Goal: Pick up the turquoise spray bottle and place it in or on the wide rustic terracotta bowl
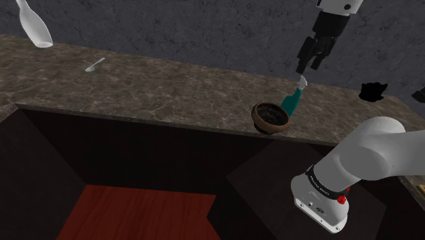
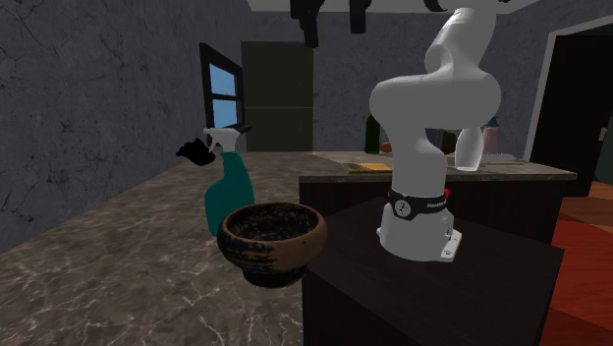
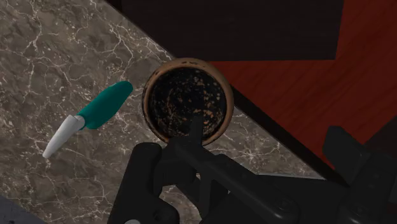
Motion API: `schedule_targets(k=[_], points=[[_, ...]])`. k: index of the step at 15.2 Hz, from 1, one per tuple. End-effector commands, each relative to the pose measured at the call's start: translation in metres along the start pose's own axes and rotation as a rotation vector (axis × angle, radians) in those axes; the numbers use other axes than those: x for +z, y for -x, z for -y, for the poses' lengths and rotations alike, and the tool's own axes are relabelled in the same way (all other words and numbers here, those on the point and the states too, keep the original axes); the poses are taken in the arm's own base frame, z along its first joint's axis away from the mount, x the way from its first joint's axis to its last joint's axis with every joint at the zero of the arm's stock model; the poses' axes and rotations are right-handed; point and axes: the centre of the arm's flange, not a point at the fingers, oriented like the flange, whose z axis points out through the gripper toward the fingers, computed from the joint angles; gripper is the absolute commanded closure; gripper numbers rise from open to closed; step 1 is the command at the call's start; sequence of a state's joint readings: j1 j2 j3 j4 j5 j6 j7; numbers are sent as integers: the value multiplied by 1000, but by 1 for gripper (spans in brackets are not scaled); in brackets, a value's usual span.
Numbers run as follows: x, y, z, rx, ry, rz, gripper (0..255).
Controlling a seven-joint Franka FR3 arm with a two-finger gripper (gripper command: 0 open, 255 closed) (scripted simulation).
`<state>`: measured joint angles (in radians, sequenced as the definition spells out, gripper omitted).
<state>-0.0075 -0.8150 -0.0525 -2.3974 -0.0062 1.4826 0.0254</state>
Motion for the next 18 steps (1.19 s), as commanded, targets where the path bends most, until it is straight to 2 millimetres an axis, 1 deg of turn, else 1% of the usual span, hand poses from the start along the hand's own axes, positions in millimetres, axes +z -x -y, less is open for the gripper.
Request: schedule_targets(k=[1, 10, 18], points=[[0, 0, 0, 0, 0, 0, 0], [59, -21, -90, 142, 53, -75, 0], [106, -32, -174, 269, 99, -141, 0]])
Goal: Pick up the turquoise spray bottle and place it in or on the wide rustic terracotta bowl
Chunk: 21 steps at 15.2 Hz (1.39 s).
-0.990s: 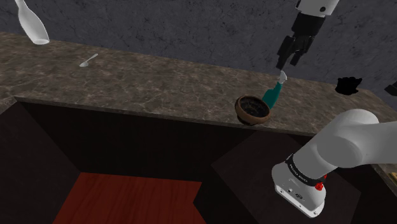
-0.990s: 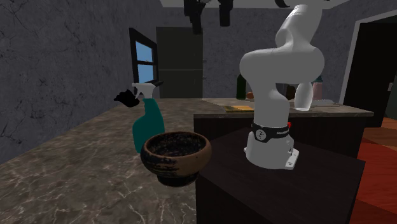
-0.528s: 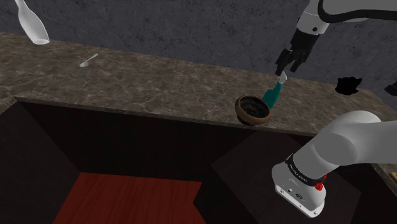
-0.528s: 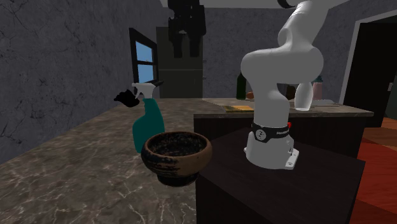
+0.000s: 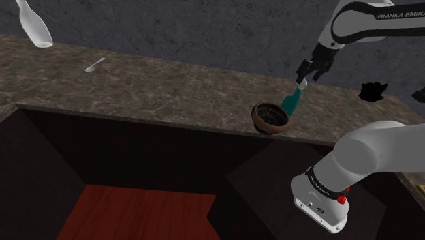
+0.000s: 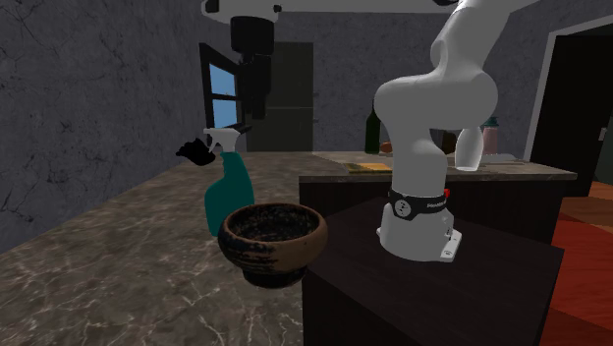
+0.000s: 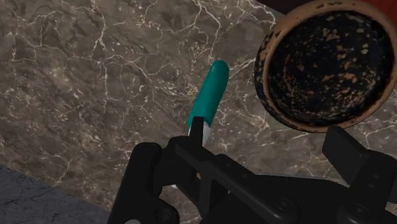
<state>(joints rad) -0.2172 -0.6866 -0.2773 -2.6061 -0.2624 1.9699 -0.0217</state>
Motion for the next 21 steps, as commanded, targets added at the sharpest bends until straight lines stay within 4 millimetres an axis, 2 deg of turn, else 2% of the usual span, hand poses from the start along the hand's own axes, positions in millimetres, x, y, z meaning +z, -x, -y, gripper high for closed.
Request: schedule_targets(k=[1, 3, 11, 19, 20, 21], points=[[13, -3, -20, 32, 13, -19, 0], [26, -8, -40, 63, 24, -36, 0], [66, -10, -41, 63, 24, -36, 0], [66, -10, -41, 63, 24, -36, 0], [66, -10, -41, 63, 24, -36, 255], [66, -10, -41, 63, 24, -36, 255]])
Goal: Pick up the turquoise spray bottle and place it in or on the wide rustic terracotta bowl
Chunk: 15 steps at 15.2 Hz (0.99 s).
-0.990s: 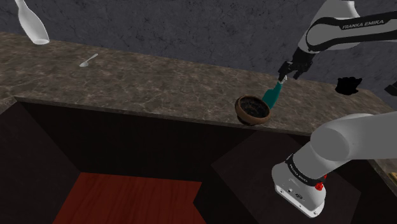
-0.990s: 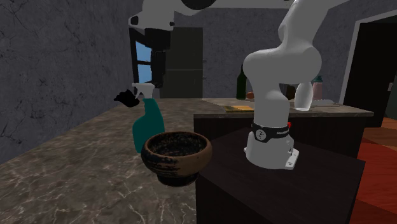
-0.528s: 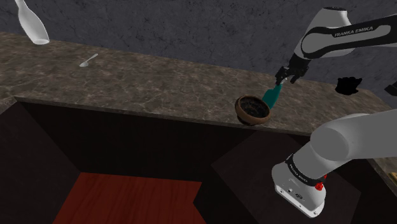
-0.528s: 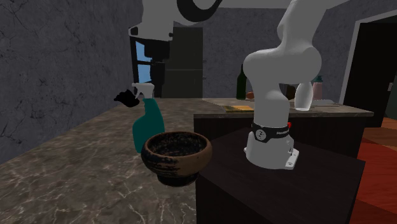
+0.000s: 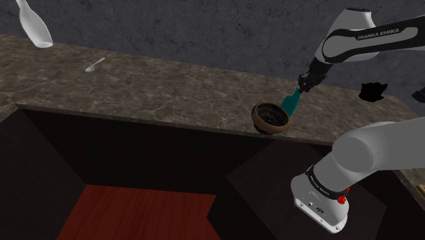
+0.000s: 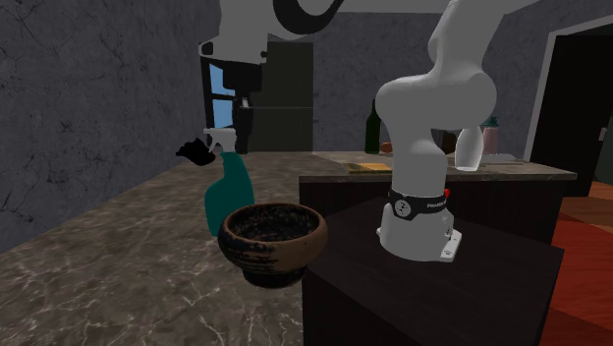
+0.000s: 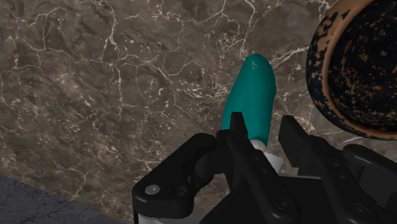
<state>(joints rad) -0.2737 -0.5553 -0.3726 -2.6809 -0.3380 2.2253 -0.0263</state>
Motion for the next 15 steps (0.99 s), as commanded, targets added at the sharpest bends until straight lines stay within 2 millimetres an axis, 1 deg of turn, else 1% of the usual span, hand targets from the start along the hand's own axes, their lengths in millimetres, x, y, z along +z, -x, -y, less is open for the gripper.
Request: schedule_targets(k=[1, 8, 15], points=[[0, 0, 0, 0, 0, 0, 255], [0, 0, 0, 0, 0, 0, 255], [-37, -3, -3, 0, 0, 0, 255]])
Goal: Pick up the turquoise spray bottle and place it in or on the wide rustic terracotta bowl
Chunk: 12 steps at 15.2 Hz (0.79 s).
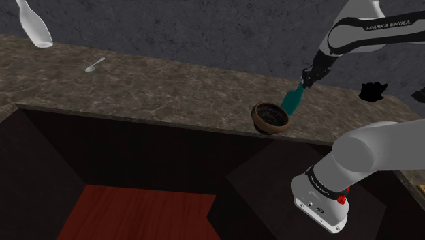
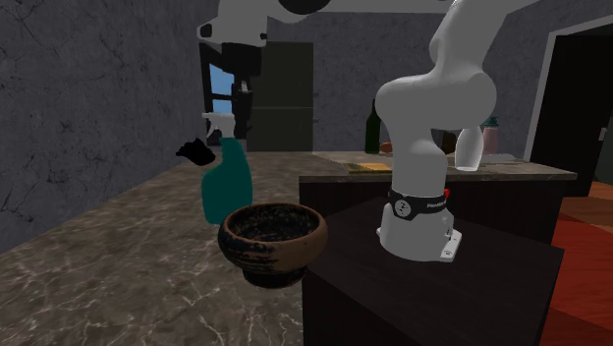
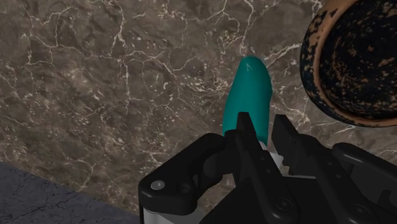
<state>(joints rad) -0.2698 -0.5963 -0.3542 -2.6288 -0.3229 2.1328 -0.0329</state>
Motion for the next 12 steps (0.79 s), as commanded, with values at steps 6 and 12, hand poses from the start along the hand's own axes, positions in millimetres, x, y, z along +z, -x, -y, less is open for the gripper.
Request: schedule_targets(k=[6, 12], points=[[-38, -3, -4, 0, 0, 0, 255], [-69, -5, -7, 0, 0, 0, 255]])
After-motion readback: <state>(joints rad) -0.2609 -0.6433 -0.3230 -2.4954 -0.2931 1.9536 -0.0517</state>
